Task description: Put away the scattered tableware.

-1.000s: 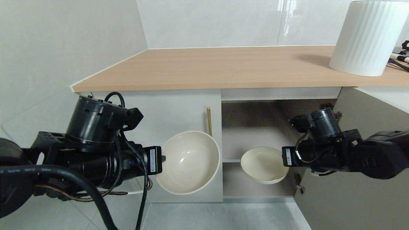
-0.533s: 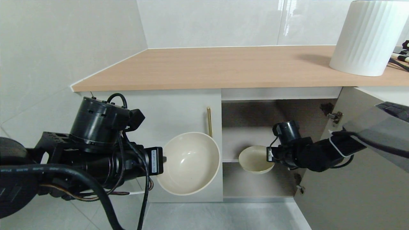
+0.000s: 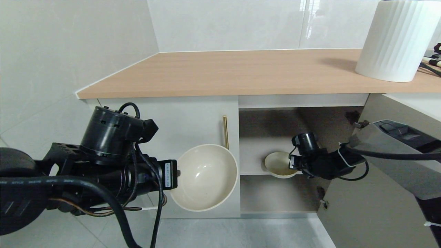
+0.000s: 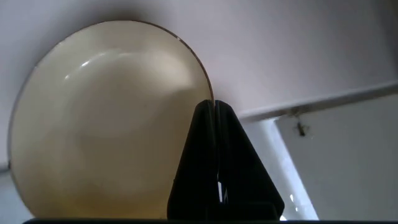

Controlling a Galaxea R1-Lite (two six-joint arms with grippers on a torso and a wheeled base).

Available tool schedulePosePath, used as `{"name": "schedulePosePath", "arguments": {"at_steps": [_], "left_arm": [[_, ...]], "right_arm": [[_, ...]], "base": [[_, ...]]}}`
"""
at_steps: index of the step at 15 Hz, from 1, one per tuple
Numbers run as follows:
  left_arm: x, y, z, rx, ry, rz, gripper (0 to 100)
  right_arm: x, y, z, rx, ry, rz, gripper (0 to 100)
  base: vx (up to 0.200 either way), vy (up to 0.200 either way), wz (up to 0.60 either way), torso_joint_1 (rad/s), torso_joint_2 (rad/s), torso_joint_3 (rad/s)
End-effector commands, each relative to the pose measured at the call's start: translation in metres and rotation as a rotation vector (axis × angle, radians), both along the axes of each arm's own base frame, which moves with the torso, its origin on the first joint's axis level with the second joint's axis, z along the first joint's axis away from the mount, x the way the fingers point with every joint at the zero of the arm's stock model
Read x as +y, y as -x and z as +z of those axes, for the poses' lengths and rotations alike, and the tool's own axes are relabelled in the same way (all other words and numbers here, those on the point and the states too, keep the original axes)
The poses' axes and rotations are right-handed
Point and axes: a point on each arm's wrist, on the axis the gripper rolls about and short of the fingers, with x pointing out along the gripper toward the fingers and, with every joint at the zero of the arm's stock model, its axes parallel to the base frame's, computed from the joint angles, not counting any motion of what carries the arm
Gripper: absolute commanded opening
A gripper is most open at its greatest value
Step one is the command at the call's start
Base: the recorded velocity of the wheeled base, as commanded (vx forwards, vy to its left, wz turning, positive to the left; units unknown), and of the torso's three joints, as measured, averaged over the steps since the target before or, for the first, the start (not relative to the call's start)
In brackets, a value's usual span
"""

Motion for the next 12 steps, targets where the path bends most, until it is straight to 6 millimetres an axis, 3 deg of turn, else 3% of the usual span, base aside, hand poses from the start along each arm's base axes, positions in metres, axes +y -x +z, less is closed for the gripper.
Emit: {"name": "schedulePosePath", "arguments": {"at_steps": [1,7,12], "left_arm": [[0.000,0.000,-0.001,0.002,-0.001,0.000,0],[-0.002,-0.001,-0.003,0.009,-0.005,-0.003,0],[-0.002,-0.002,-0.004,0.013,-0.008,-0.003,0]], "right_arm": [[0.000,-0.008,-0.014,0.006,0.003,-0.017,0],[-0.002,-0.030,-0.012,-0.063,-0.029,-0.086,0],[-0.009,-0.036,-0.015,-0.074,-0.022,-0.114,0]], "base": [[0.000,0.000,0.00,0.000,0.00,0.000],[0.000,0.000,0.00,0.000,0.00,0.000],[0.000,0.000,0.00,0.000,0.00,0.000]]}}
